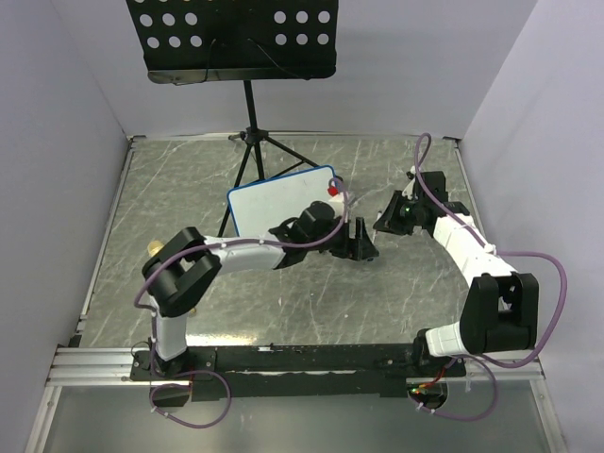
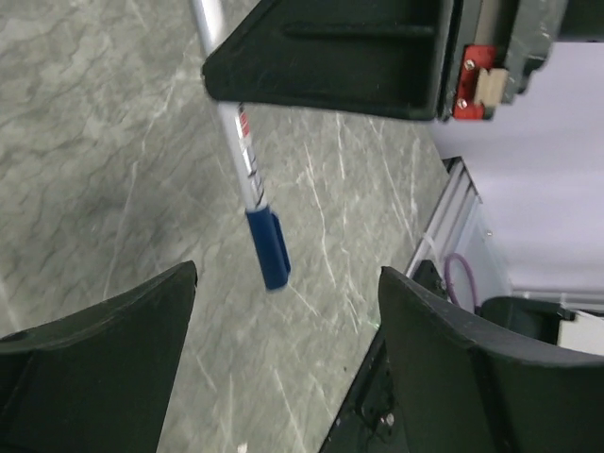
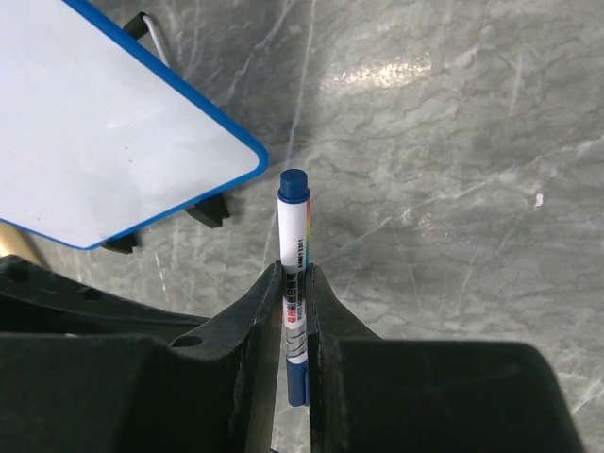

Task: Write a sentence on the whiteboard
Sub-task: Pass from the right arm to the left

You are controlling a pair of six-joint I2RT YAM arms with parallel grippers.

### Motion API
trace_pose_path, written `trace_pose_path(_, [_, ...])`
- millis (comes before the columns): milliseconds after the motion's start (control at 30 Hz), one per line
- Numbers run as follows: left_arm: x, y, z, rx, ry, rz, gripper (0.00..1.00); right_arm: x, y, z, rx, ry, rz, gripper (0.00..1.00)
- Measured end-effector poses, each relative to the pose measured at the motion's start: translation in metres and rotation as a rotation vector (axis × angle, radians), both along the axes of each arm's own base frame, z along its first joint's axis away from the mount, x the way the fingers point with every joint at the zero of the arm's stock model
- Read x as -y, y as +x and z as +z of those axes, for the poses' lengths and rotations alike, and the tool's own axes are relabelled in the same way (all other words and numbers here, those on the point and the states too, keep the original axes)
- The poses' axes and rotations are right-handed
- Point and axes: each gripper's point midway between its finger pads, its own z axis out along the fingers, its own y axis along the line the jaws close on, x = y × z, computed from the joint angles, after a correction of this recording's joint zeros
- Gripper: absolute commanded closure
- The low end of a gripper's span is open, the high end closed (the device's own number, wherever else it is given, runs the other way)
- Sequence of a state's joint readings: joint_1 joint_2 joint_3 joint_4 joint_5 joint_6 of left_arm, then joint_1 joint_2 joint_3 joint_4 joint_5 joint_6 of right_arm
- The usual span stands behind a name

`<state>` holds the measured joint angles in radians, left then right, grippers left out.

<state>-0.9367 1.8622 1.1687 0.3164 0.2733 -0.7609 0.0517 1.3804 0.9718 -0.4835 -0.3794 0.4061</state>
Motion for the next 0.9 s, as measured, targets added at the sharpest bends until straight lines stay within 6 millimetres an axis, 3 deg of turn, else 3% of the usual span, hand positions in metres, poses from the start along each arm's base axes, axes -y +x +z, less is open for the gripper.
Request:
trace_pose_path(133, [0.013,0.001,-0.01,0.007,0.04,0.0,0.25,-0.002,0.0,0.001,-0.001,0.01,0.002,0.89])
trace_pose_path(333, [0.016,0.003,-0.033,-0.006,0.11,-0.001,0.35,-0.003,-0.001,0.002,0.0,0.015,0.005,0.88])
trace_pose_path(467, [0.019,0.008,-0.036,-0.005,0.122,0.004,0.41,-0.003,-0.001,0.001,0.002,0.015,0.005,0.88])
trace_pose_path(600, [0.025,0.012,-0.033,0.011,0.116,0.001,0.63,-0.002,-0.003,-0.001,-0.002,0.016,0.004,0.88])
trace_pose_path(667, [0.026,0.012,-0.032,0.013,0.113,-0.002,0.83,-0.002,-0.003,-0.001,-0.002,0.016,0.003,0.88])
trace_pose_path(800, [0.026,0.013,-0.035,0.01,0.12,-0.003,0.99,-0.002,-0.002,0.0,0.003,0.016,0.001,0.87])
trace_pose_path(900, [0.025,0.015,-0.038,0.008,0.123,-0.003,0.99,-0.002,-0.002,-0.001,0.002,0.017,0.0,0.77])
